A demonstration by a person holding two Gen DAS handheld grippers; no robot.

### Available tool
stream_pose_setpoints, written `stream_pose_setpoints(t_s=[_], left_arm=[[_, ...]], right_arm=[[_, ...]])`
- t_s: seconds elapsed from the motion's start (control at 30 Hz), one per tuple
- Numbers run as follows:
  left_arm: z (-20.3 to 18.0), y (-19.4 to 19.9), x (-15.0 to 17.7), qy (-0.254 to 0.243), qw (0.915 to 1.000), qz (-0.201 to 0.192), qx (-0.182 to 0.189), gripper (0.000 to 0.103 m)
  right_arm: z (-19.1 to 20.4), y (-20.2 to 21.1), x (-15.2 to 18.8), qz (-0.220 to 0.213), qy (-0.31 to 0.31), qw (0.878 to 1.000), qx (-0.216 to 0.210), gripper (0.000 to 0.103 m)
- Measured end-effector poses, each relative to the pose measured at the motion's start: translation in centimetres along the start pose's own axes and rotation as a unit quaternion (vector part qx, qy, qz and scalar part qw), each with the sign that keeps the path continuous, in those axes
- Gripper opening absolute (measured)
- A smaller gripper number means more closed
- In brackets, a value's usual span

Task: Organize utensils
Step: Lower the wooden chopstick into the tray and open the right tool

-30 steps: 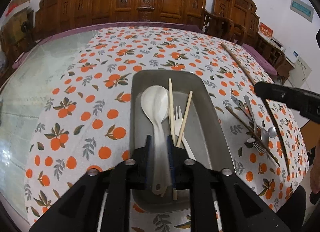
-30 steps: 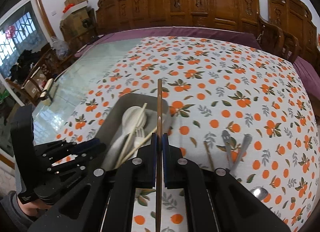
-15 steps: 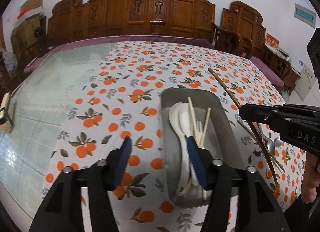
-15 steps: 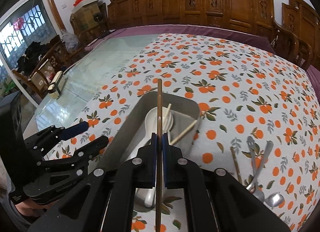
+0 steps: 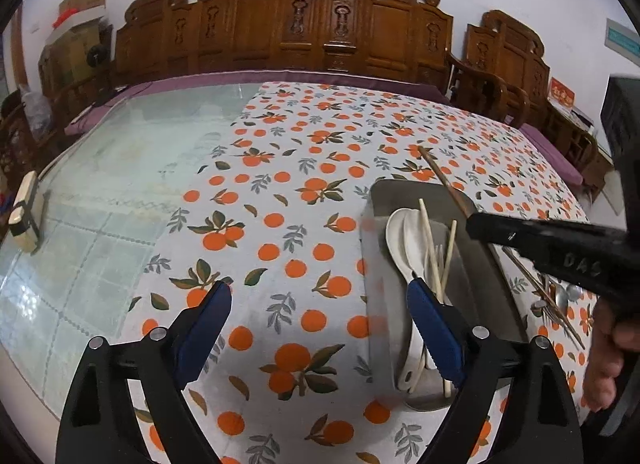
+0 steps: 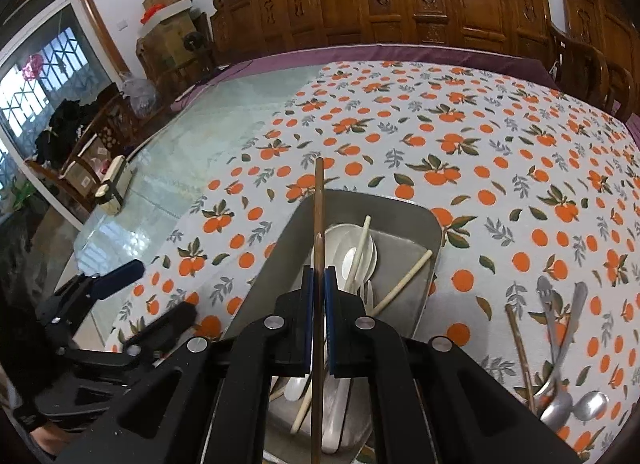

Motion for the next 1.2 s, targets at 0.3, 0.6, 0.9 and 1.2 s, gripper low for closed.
stream_pose_setpoints(t_s=[0.3, 0.6, 0.9, 1.2], left_arm=[[0.6, -0.1, 0.0, 0.005, 0.9999, 0.002, -0.014, 0.086], [0.5, -0.4, 0.1, 0.004, 0.9998, 0.004, -0.018, 0.086], [0.0, -0.1, 0.1, -0.001, 0.9999, -0.001, -0.011, 0.086], [-2.3, 0.4, 0.1, -0.023, 0.9996, -0.017, -0.009, 0.086]], right_arm=[[0.3, -2.0, 1.1, 0.007, 0.029, 0.999, 0.017, 0.006], [0.2, -2.5, 2.1, 0.019, 0.024, 1.0, 0.005, 0.007], [-1.1, 0.1, 1.9, 0.002, 0.033, 0.999, 0.004, 0.007], [-2.7, 3.1, 2.3, -0.009, 0.042, 0.999, -0.005, 0.007]])
Point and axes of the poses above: each gripper's, at about its wrist camera, not at the fingertips, and y roughly against the way its jaws point, z to its left, x to its underside, the point moved 4 cm from there along -y, roughly the way its jaws point, and after that the axes turned 4 degrees about x, right-handed, at the moved point
